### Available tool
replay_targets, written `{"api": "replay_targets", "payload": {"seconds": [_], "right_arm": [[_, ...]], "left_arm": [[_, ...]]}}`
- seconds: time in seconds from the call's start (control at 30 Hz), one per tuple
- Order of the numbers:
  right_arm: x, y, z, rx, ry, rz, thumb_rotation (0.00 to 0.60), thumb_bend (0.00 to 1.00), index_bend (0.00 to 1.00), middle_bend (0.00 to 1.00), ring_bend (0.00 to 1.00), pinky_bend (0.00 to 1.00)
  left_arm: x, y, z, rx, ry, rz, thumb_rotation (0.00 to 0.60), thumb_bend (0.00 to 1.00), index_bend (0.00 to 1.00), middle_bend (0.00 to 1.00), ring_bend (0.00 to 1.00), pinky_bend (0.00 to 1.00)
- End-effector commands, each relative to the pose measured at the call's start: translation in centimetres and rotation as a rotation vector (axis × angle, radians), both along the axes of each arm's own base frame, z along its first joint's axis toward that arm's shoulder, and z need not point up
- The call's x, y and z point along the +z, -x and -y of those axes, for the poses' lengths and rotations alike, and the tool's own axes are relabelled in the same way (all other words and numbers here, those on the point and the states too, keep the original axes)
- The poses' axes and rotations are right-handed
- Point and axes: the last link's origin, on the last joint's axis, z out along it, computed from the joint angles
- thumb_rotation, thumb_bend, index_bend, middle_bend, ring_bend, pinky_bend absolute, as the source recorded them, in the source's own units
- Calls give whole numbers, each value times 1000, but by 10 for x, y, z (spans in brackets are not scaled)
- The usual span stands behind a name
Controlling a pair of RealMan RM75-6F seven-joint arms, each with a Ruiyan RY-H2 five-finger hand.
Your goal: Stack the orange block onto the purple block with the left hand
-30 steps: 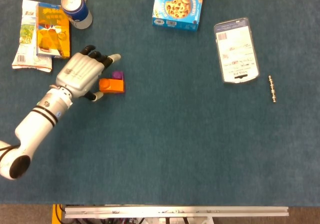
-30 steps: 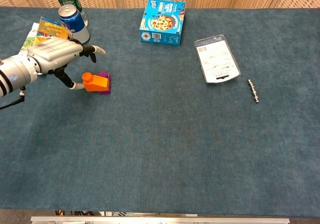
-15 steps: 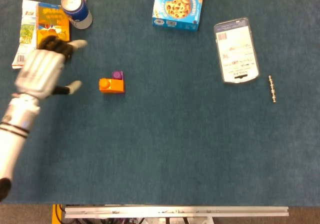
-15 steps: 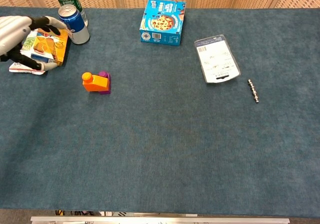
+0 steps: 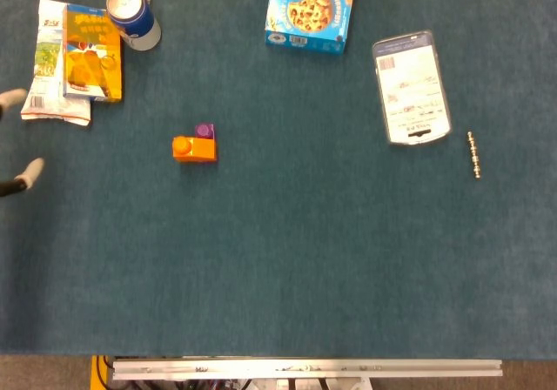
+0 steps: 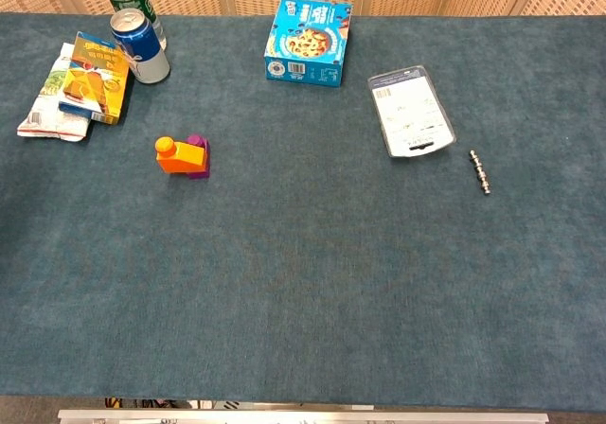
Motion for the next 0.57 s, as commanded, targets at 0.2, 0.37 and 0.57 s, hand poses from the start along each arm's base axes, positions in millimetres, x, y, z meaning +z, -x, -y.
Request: {"api": "replay_targets", "payload": {"seconds": [0.2,0.37,0.57], "right_arm": [[-8,-7,3,34,-52,9,600,205,506,508,436,469],[-12,-11,4,49,-69,19,600,205,506,508,436,469],[-14,-14,5,51,-70,14,600,205,506,508,436,469]], "left_arm": [[12,9,32,53,-44,-1,600,201,219,284,222,133],[15,10,41,59,-78,8,600,201,225,285,222,133],[13,10,48,52,-81,7,600,202,245,290,225,133]]}}
